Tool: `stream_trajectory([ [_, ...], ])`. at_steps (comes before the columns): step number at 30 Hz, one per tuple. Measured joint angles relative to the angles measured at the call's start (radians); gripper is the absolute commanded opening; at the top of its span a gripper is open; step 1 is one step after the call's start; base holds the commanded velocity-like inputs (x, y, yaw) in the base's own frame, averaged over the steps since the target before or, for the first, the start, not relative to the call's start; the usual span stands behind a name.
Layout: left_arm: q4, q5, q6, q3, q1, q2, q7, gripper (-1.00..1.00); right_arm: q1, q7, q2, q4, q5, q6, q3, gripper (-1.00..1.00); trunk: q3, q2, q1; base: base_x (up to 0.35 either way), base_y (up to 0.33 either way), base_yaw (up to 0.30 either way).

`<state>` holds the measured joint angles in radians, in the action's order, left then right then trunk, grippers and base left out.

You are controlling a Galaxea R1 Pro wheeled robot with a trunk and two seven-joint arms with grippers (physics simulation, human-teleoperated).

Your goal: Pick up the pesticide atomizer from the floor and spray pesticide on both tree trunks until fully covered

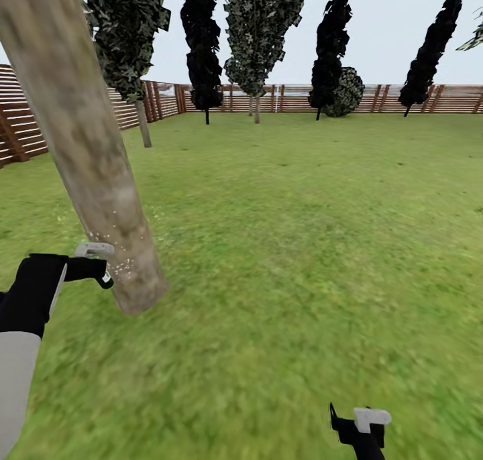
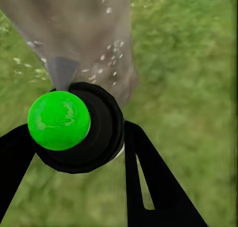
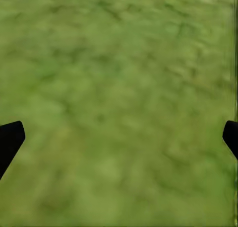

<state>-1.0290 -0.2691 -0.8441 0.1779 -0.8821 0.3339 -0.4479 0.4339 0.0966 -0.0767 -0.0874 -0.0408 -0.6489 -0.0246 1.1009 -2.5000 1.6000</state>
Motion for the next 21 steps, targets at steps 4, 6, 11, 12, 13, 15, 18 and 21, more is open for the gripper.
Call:
stream_trajectory([
  [4, 0.000, -0.001, -0.002, -0.001, 0.001, 0.000, 0.000, -1.00, 0.000, 0.000, 0.000, 0.000, 0.000, 0.000, 0.000, 1.00, 0.000, 0.000, 0.000, 0.000, -0.274, 0.109],
  [6, 0.000, -0.001, -0.008, -0.002, 0.002, 0.000, 0.000, -1.00, 0.000, 0.000, 0.000, 0.000, 0.000, 0.000, 0.000, 1.00, 0.000, 0.000, 0.000, 0.000, -0.274, 0.268],
  [11, 0.000, -0.001, -0.009, -0.001, 0.002, 0.001, 0.001, -1.00, 0.000, 0.000, 0.000, 0.000, 0.000, 0.000, 0.000, 1.00, 0.000, 0.000, 0.000, 0.004, -0.274, 0.246],
  [12, 0.000, -0.002, -0.009, -0.001, 0.002, 0.001, 0.001, -1.00, 0.000, 0.000, 0.000, -0.001, 0.000, 0.000, 0.000, 1.00, 0.000, 0.000, 0.000, 0.072, -0.274, 0.055],
  [13, 0.000, -0.002, -0.010, -0.001, 0.002, 0.000, 0.002, -1.00, 0.000, 0.000, 0.000, -0.001, -0.001, 0.000, 0.000, 1.00, 0.000, 0.000, 0.000, 0.097, -0.274, 0.023],
  [15, 0.002, -0.006, -0.025, -0.006, 0.003, -0.001, 0.005, -1.00, 0.000, 0.000, -0.002, 0.000, -0.001, 0.000, 0.000, 1.00, 0.000, 0.000, 0.000, 0.116, -0.274, 0.006],
  [18, 0.009, -0.007, -0.043, -0.006, 0.008, 0.003, 0.009, -1.00, -0.001, 0.000, -0.004, 0.000, -0.001, 0.000, 0.000, 1.00, 0.000, 0.000, 0.000, 0.122, -0.274, 0.001],
  [21, 0.012, -0.006, -0.044, -0.005, 0.009, 0.004, 0.033, -1.00, 0.000, 0.000, -0.005, 0.000, -0.001, 0.000, 0.000, 1.00, 0.000, 0.000, 0.000, 0.068, -0.274, 0.000],
])
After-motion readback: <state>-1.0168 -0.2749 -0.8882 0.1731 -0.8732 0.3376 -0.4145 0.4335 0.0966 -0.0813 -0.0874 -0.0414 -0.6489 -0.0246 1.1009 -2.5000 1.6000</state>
